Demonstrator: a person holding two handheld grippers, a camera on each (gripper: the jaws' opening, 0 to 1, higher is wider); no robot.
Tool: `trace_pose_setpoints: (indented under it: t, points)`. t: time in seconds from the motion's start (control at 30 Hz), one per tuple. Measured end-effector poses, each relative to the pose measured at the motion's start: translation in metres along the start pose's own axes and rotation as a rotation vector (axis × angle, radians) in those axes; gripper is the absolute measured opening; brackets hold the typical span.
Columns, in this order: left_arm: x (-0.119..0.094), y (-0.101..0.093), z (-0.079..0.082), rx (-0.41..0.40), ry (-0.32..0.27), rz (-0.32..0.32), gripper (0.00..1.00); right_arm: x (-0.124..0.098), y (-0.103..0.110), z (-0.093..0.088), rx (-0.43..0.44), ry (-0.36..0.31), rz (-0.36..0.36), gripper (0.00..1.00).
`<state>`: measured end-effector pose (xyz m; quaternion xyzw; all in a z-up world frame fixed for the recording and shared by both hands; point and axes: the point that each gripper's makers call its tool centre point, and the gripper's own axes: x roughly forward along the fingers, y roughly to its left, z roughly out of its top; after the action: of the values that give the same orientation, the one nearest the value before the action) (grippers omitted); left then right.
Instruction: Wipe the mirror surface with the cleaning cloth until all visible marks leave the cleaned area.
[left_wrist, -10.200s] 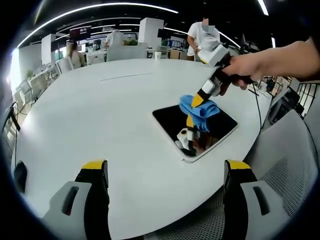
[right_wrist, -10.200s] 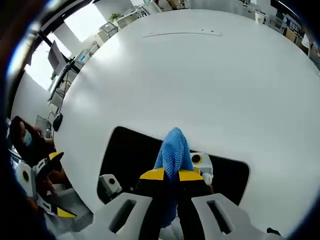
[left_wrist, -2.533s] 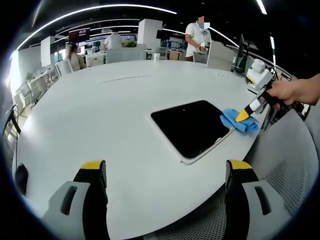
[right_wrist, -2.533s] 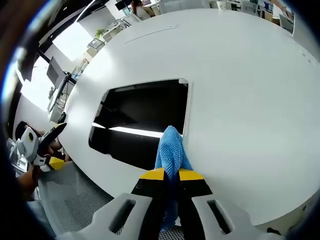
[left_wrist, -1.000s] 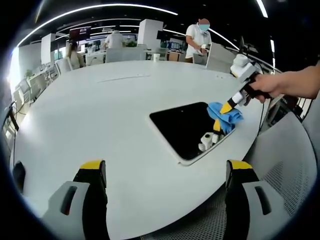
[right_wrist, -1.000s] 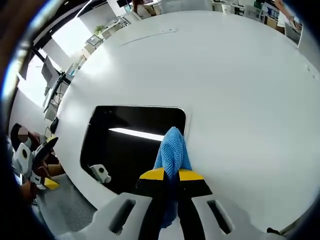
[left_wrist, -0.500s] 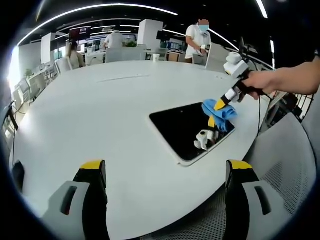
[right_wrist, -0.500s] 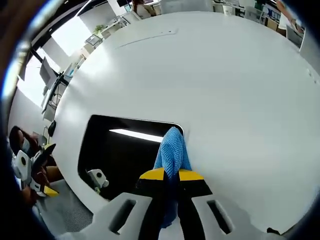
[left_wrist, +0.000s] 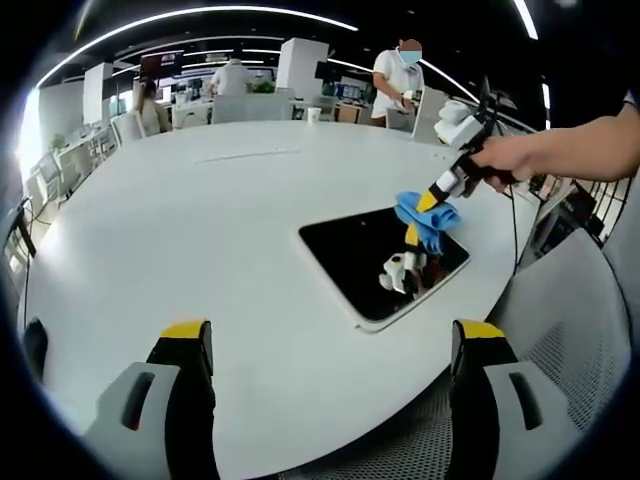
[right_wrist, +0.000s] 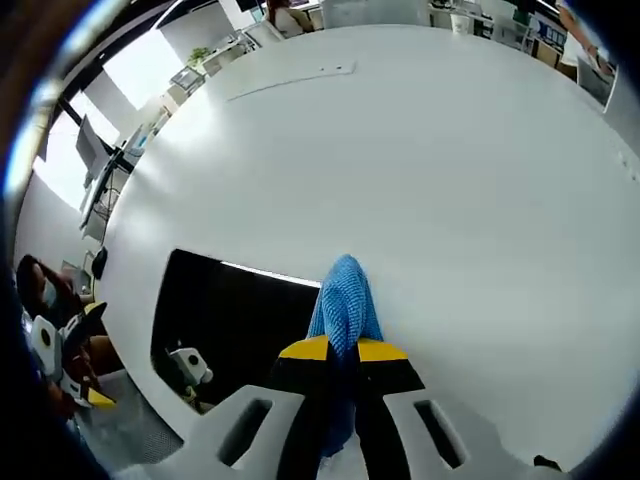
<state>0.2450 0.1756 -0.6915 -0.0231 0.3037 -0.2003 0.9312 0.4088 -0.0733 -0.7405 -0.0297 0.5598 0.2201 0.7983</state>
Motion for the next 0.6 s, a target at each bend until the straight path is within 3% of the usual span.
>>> trace_pose_setpoints:
  t: [0.6]
  points:
    - [0.0,0.0,0.0,-0.013,-0.001,-0.003,0.99,0.008,-0.003,0.022,-0.032,0.0,-0.023,0.02]
